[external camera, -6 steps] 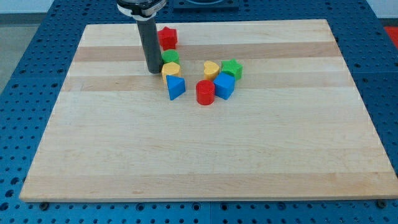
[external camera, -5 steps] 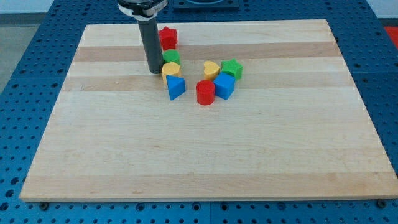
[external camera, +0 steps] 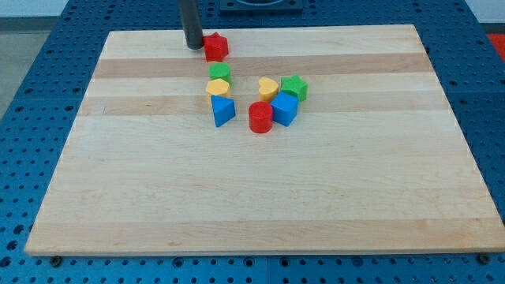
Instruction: Push the red star towards the yellow heart
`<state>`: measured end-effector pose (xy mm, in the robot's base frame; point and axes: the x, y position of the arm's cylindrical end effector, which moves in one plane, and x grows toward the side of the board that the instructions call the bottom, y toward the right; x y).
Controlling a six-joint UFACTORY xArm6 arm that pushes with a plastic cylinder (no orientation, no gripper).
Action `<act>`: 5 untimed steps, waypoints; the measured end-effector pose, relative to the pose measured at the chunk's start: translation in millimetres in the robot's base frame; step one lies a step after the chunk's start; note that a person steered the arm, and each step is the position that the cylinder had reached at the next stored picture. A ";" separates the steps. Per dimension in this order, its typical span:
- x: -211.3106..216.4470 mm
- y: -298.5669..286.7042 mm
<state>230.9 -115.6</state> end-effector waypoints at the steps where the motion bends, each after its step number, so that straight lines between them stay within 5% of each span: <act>1: -8.4 4.4; 5: 30.9 34.2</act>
